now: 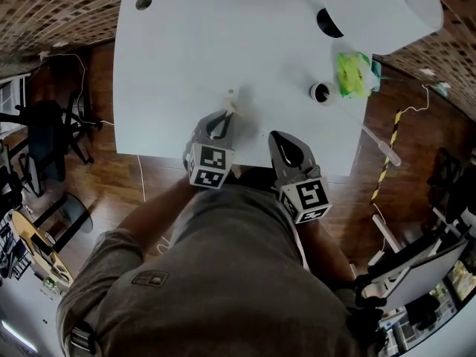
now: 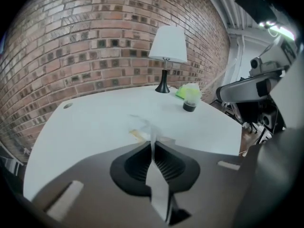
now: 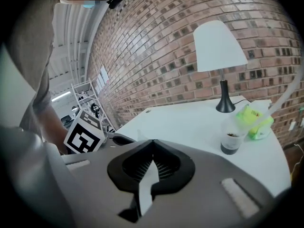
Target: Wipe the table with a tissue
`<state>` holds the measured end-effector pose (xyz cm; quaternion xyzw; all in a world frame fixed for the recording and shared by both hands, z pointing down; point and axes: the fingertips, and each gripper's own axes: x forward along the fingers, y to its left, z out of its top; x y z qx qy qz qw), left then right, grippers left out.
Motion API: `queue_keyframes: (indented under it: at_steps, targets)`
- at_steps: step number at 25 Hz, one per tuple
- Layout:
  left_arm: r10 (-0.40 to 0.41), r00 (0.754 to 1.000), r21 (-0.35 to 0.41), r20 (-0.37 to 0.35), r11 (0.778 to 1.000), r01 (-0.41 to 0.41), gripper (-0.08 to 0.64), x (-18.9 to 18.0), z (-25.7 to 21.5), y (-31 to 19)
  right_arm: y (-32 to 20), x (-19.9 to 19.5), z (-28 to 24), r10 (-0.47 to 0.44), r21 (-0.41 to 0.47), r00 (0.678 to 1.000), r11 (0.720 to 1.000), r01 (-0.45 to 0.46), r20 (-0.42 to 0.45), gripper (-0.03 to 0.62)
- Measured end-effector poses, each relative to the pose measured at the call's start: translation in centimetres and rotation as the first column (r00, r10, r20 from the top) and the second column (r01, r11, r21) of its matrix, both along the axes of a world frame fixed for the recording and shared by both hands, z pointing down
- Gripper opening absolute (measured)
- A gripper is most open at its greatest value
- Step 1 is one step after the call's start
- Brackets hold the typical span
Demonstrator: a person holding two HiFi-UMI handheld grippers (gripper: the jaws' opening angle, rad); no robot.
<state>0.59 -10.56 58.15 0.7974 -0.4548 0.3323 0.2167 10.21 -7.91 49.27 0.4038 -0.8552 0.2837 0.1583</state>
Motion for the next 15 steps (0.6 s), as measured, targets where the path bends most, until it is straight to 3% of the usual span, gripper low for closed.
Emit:
queue_keyframes:
  at_steps: [15]
  targets:
    - [-0.026,0.999,-0.026,0.035,0.999,0.027,0.020,-3.1,1.9,-3.1,-0.5,-0.4,0.6,0.033,-0.031,0.999,0.999,-0.034,-0.024,0.012]
